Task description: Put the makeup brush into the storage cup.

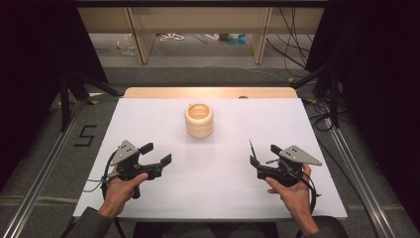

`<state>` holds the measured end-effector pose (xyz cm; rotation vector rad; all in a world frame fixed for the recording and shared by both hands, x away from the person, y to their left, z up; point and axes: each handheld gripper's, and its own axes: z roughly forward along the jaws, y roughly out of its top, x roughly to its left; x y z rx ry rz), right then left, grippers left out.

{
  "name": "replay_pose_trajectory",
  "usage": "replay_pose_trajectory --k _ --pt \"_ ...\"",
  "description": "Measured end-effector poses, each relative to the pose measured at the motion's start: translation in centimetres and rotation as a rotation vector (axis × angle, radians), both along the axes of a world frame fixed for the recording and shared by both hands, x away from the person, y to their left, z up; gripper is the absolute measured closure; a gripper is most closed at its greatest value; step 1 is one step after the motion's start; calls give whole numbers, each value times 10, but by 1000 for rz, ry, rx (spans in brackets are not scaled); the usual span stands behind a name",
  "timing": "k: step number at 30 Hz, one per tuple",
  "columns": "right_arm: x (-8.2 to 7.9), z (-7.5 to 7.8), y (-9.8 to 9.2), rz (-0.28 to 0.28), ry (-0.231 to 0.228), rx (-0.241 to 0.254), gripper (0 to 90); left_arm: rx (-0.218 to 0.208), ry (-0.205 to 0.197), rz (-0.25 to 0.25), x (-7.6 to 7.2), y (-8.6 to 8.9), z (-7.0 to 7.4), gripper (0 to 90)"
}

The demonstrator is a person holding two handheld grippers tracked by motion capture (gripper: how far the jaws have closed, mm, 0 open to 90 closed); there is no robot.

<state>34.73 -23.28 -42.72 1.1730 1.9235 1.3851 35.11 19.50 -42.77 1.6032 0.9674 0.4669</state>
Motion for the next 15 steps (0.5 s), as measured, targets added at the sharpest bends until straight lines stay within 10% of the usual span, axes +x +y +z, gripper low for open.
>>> replay_pose_trajectory --k 15 --pt "2 0 0 24 8 -25 157 3 3 1 0 0 0 155"
